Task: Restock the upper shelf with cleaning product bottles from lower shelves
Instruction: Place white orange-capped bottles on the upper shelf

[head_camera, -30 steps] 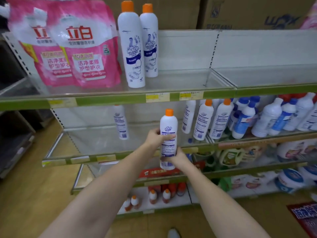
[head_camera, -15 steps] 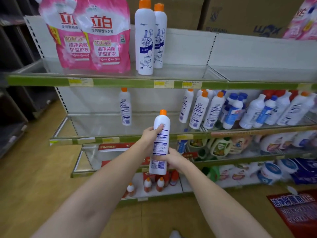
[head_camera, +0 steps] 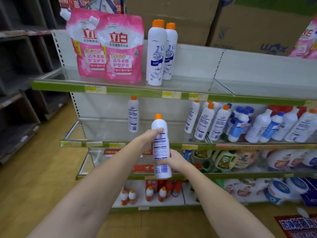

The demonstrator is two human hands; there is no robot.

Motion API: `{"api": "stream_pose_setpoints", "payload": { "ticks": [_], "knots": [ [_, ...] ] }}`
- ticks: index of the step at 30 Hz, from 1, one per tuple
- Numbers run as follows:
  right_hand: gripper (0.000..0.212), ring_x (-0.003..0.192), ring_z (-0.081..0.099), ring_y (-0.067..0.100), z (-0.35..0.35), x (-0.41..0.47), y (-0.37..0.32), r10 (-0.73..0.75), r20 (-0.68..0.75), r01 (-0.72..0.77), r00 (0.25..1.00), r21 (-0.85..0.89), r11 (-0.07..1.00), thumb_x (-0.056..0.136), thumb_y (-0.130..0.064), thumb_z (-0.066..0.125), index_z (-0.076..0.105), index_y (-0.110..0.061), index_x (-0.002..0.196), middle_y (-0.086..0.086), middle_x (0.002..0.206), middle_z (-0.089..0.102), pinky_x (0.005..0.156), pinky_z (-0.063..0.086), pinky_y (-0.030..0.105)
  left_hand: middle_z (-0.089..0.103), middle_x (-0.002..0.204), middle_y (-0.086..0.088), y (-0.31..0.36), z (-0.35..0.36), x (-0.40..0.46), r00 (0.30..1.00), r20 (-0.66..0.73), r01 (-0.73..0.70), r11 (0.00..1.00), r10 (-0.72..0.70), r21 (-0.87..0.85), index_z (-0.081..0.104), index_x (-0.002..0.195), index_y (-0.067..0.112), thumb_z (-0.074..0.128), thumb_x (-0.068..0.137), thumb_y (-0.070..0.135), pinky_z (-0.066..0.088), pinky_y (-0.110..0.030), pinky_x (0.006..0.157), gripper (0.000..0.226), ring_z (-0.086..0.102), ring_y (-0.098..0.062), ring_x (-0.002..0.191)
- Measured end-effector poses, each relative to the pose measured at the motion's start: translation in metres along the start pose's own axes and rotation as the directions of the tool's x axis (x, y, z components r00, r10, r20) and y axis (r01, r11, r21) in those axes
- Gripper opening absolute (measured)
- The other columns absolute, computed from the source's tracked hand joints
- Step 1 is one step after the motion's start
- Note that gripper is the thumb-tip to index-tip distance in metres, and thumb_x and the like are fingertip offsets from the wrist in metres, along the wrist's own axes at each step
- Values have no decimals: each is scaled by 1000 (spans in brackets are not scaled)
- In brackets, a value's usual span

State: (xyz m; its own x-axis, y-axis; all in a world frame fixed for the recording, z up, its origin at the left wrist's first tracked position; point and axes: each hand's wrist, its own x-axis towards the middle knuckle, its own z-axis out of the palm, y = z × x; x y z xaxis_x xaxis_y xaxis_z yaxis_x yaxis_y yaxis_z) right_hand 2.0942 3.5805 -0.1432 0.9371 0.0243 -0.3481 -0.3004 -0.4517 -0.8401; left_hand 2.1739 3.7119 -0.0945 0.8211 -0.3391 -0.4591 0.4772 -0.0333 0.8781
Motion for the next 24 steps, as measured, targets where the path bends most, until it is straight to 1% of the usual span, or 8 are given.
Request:
{"api": "stream_pose_setpoints", "payload": {
  "ticks": [3,5,7,11,13,16,20,24],
  "knots": [
    [55,93,71,12,8,-1,0,-32,-74,21,997,-151,988,60,-44,89,65,-32,107,-8,102,73,89,59,43,67,103,-14,1,2,-5,1000,-29,-6,1000,6,-5,55,124,2,68,92,40,56,-42,85,52,66,-30,89],
    [56,92,68,14,16,-4,-6,-63,-126,23,990,-291,956,60,-51,84,59,-34,106,-8,101,70,84,58,43,66,106,-12,-3,2,-2,997,-75,-19,999,17,-29,47,134,4,83,71,52,57,-39,76,87,68,-29,87],
    [59,89,68,21,26,-10,-15,-82,-201,-18,976,-453,892,63,-56,78,52,-32,111,-5,100,69,77,57,40,61,121,-12,-10,2,6,986,-169,-21,999,16,-30,35,144,12,90,46,62,58,-44,82,123,67,-31,97],
    [57,93,68,30,46,-15,-27,-119,-247,-55,962,-600,798,76,-49,74,47,-20,117,5,104,68,71,54,38,52,129,-12,-12,-3,3,917,-381,-80,991,116,111,38,140,8,84,57,62,51,-48,97,110,59,-33,112],
    [59,91,68,29,50,-15,-30,-147,-221,-15,964,-597,802,76,-51,74,48,-18,117,5,103,67,74,58,42,54,125,-13,-11,-11,1,889,-438,-86,988,135,129,46,133,4,83,62,53,52,-48,96,93,60,-34,109],
    [64,92,66,27,51,-14,-35,-157,-154,48,975,-548,835,73,-53,75,44,-19,118,4,105,65,76,59,45,63,110,-15,-3,-23,-3,886,-443,-123,990,141,68,50,121,5,82,47,46,56,-50,90,90,66,-36,98],
    [86,103,65,17,48,-13,-38,-120,-28,109,992,-261,959,62,-51,87,38,-25,127,-5,113,63,88,58,40,71,98,-21,11,-30,-24,921,-351,-203,977,170,-62,54,113,2,92,50,36,59,-56,82,81,73,-38,84],
    [56,99,69,13,42,-14,-40,-211,32,213,977,-60,975,65,-29,92,61,-28,112,-7,104,73,91,58,40,73,89,-26,20,-30,-48,953,-195,-268,947,233,-175,62,109,-3,93,59,28,60,-53,77,67,72,-39,75]
  ]
}}
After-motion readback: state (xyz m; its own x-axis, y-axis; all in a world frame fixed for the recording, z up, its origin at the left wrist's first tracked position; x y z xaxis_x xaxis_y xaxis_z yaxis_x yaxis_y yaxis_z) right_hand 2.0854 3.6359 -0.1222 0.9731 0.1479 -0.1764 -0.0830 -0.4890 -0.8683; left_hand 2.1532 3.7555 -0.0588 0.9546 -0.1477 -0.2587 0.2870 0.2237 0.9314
